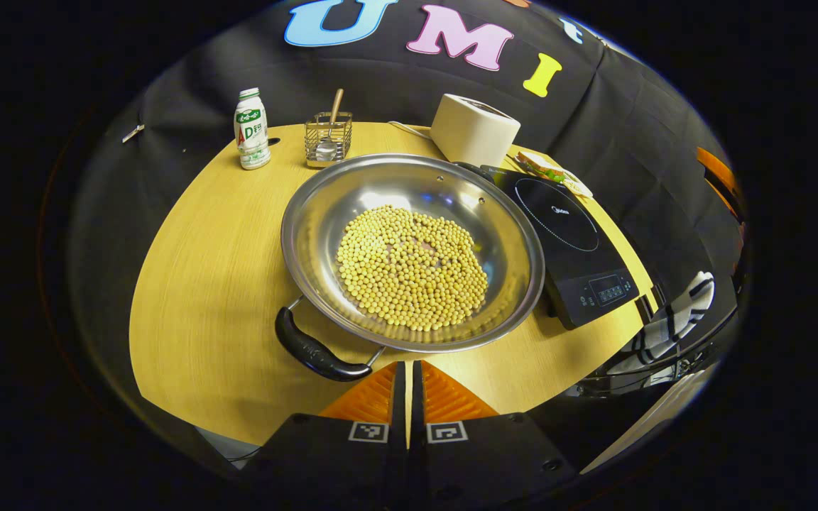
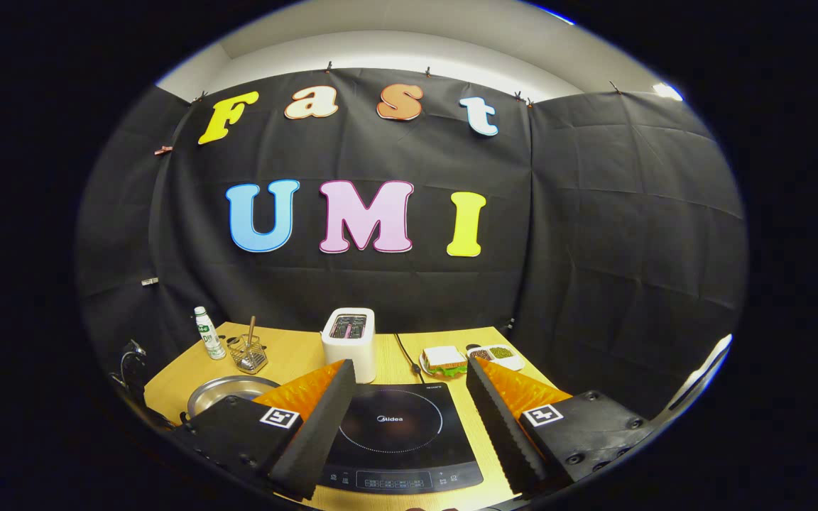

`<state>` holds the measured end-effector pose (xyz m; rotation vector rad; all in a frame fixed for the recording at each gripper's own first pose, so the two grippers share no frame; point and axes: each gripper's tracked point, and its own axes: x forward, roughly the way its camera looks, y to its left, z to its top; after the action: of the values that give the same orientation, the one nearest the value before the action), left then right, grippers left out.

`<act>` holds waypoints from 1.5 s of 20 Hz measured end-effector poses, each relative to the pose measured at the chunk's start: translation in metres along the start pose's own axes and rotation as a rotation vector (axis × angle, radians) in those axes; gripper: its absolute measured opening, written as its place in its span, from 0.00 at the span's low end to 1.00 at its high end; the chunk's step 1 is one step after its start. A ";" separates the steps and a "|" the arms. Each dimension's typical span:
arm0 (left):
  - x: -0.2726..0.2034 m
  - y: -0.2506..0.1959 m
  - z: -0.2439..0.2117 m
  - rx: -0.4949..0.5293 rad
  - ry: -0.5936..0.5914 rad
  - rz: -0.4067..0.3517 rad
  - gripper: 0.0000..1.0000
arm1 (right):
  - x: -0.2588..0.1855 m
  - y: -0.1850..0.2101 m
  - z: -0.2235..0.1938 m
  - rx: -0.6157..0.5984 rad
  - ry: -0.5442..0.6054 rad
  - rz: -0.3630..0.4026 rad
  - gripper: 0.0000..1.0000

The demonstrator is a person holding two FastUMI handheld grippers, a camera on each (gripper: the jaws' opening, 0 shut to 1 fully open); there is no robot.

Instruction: First push the handle of the pot to place it horizontally, then grasp the pot with both hands and set it on the induction cooktop.

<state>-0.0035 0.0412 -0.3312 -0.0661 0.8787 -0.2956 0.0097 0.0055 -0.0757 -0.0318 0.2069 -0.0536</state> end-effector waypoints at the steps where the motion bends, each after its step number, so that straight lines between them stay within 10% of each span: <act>1: 0.001 0.004 0.001 0.005 0.003 0.008 0.05 | 0.000 0.001 0.000 -0.005 -0.001 0.001 0.96; 30: 0.018 0.112 0.030 -0.097 0.054 0.175 0.05 | 0.013 -0.006 -0.002 -0.026 0.007 -0.020 0.96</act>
<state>0.0561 0.1416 -0.3457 -0.0706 0.9460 -0.0914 0.0218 -0.0009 -0.0804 -0.0597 0.2139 -0.0715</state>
